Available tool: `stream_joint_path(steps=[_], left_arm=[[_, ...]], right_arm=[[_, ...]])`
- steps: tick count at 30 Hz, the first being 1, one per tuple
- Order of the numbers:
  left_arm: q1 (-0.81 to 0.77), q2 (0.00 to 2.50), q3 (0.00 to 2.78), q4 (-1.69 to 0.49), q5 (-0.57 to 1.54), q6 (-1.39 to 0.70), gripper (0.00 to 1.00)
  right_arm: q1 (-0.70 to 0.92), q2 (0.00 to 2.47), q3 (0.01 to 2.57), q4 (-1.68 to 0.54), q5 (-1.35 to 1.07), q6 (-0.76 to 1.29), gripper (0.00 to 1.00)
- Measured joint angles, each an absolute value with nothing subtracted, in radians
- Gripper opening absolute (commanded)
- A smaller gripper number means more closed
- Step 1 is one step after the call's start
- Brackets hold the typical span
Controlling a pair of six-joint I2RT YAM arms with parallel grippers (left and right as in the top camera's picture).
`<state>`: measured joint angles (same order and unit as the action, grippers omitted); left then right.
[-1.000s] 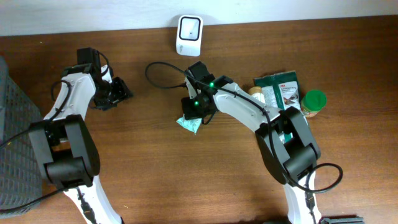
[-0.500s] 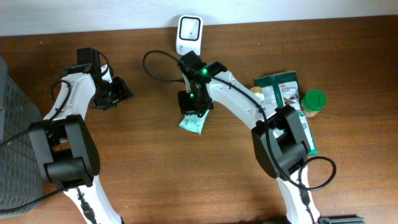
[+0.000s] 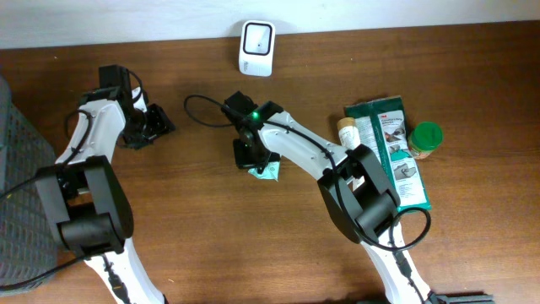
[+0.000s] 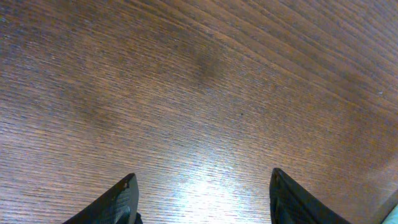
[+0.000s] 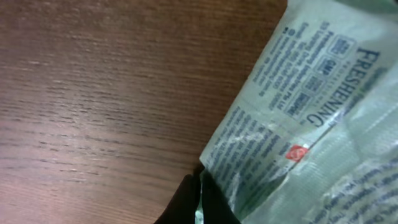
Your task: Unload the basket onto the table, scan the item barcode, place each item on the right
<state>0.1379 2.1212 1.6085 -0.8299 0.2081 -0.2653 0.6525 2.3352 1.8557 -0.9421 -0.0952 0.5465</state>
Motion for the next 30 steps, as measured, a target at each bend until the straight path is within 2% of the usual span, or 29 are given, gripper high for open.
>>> stream_joint_path(steps=[2,4,7,10,13,14,16,17,19,22,23,25,26,30], left_arm=[[0.138,2.121,1.608,-0.830,0.208,-0.265,0.57],[0.138,2.121,1.608,-0.830,0.208,-0.265,0.57],[0.138,2.121,1.608,-0.830,0.208,-0.265,0.57],[0.138,2.121,1.608,-0.830,0.208,-0.265,0.57],[0.138,2.121,1.608,-0.830,0.208,-0.265,0.60],[0.138,2.121,1.608,-0.831,0.208,-0.265,0.60],[0.138,2.121,1.608,-0.830,0.208,-0.265,0.61],[0.138,2.121,1.608,-0.830,0.208,-0.265,0.61],[0.138,2.121,1.608,-0.830,0.208,-0.265,0.68],[0.138,2.121,1.608,-0.818,0.207,-0.264,0.81],[0.138,2.121,1.608,-0.810,0.201,-0.265,0.82],[0.138,2.121,1.608,-0.790,0.185,-0.265,0.95],[0.138,2.121,1.608,-0.768,0.173,-0.263,0.97],[0.138,2.121,1.608,-0.654,0.131,-0.265,0.99]], right_arm=[[0.653,2.335,1.856,-0.942,-0.099,0.550,0.07],[0.651,2.336,1.856,-0.914,-0.147,0.521,0.27],[0.651,2.343,1.855,-0.854,-0.315,0.377,0.43],[0.648,2.347,1.855,-0.859,-0.407,0.296,0.43],[0.625,2.349,1.961,-1.012,-0.355,0.222,0.43],[0.616,2.346,2.010,-1.060,-0.320,0.196,0.39],[0.602,2.331,2.098,-1.166,-0.233,0.160,0.20],[0.596,2.324,2.113,-1.197,-0.207,0.149,0.16],[0.586,2.317,2.117,-1.238,-0.164,0.140,0.11],[0.582,2.316,2.091,-1.127,-0.096,0.117,0.11],[0.581,2.316,2.073,-1.065,-0.093,0.103,0.11],[0.581,2.316,2.045,-0.986,-0.121,0.096,0.12],[0.581,2.316,2.025,-0.943,-0.141,0.095,0.18],[0.583,2.317,1.975,-0.810,-0.186,0.100,0.26]])
